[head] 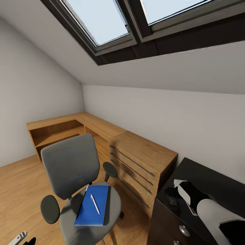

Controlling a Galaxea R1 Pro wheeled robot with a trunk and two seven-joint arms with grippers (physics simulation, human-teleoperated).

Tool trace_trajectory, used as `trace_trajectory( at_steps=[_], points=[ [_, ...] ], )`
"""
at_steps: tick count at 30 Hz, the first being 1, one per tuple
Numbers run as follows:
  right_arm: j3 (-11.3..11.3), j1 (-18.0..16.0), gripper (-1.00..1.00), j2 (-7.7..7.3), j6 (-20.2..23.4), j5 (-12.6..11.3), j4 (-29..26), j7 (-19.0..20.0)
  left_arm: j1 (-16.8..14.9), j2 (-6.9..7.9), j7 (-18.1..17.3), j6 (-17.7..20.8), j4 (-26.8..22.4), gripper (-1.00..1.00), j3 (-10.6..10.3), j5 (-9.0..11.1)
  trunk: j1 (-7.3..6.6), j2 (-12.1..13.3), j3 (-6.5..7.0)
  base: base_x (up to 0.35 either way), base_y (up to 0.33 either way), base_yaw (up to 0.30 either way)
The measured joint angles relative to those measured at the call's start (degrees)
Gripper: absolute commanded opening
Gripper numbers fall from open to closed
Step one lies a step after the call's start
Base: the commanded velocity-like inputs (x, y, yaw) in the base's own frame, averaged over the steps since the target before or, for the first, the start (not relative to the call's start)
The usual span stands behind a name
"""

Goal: In the bedroom, organize the workspace by keeping the computer under the desk, ensuring the monitor is on the desk, placing the keyboard on the desk next to the monitor, placing the mouse on the desk next to the keyboard, moving the folder from the swivel chair onto the desk next to the mouse, stacking the notebook on top of the folder with the pen on top of the notebook, and positioning the swivel chair next to the desk.

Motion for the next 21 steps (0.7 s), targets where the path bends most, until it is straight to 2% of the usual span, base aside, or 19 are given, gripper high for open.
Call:
trace_trajectory(
  at_steps=[4, 16, 21],
  points=[
    [0.03, 0.0, 1.0, -0.04, 1.98, -0.22, 0.07, 1.67, 0.0, -0.01, 0.01, 0.0, 0.0, 1.0, 0.01, 0.0, 0.0, 0.0, 0.0, 0.0, 0.0, 0.0],
    [0.02, 0.0, 1.0, -0.05, 2.39, -0.28, 0.06, 2.09, 0.0, -0.01, 0.0, -0.02, 0.0, 1.0, 0.01, 0.0, 0.0, 0.0, 0.0, 0.0, 0.0, 0.0],
    [0.03, 0.0, 1.0, -0.05, 2.39, -0.29, 0.05, 2.14, 0.0, -0.01, 0.0, -0.01, 0.0, 1.0, 0.01, 0.0, 0.44, -0.8, -0.36, 0.0, 0.0, 0.0]
  ],
)
